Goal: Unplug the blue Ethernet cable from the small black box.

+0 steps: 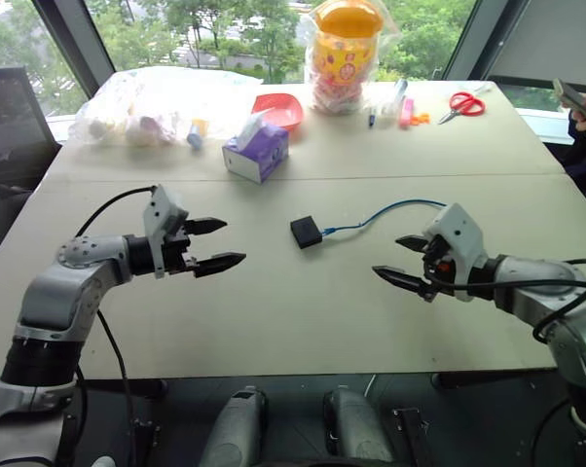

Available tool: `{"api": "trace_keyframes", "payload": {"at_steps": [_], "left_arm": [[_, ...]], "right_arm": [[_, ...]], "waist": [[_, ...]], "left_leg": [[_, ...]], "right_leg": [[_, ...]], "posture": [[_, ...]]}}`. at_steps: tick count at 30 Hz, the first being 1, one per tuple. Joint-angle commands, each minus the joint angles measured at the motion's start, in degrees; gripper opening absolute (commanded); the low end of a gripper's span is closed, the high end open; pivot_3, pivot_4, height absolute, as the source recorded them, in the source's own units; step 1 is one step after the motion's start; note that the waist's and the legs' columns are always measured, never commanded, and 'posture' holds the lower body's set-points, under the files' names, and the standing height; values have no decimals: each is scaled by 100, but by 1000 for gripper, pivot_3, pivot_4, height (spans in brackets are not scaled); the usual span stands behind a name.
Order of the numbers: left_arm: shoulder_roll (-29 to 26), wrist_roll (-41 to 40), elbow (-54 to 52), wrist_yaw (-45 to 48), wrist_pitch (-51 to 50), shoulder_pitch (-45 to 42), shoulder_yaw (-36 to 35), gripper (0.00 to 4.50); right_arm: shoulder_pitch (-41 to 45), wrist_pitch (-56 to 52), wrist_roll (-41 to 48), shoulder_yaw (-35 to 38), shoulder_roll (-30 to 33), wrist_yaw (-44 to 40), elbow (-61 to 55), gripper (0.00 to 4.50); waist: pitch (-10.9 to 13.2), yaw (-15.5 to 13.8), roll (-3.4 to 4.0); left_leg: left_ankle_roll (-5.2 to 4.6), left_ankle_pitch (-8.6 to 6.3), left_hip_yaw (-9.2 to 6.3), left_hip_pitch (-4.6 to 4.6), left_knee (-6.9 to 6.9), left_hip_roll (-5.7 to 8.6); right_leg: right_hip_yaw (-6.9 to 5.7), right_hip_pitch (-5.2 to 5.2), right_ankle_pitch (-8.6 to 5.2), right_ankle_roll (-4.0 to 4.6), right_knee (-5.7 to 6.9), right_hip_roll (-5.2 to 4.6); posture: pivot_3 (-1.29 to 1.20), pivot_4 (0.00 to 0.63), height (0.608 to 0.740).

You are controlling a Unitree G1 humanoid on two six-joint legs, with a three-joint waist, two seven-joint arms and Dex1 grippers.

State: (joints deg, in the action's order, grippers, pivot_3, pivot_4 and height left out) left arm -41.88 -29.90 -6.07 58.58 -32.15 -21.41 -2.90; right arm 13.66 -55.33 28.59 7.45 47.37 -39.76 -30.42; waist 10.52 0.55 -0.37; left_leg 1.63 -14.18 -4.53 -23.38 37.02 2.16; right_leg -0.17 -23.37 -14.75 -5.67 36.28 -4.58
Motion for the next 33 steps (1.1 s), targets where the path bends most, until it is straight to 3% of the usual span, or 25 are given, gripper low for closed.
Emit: {"api": "trace_keyframes", "payload": {"at_steps": [1,27,33], "left_arm": [[-33,54,-73,31,108,-103,-16,4442],[53,76,-28,-9,-11,-202,-75,4442],[96,119,38,-36,14,-313,-38,4442]], "right_arm": [[102,105,13,134,105,-28,38,3801],[699,505,-375,-417,103,-4,571,3801],[1649,550,-714,-1361,393,-666,1277,3801]], "waist": [[0,0,0],[0,1,0],[1,30,1]], "left_leg": [[0,0,0,0,0,0],[0,0,1,0,0,0],[0,0,3,1,2,0]], "right_leg": [[0,0,0,0,0,0],[1,-1,7,-13,0,-1],[1,-1,8,-12,0,0]], "posture": [[0,150,740],[0,150,740],[0,150,740]]}}
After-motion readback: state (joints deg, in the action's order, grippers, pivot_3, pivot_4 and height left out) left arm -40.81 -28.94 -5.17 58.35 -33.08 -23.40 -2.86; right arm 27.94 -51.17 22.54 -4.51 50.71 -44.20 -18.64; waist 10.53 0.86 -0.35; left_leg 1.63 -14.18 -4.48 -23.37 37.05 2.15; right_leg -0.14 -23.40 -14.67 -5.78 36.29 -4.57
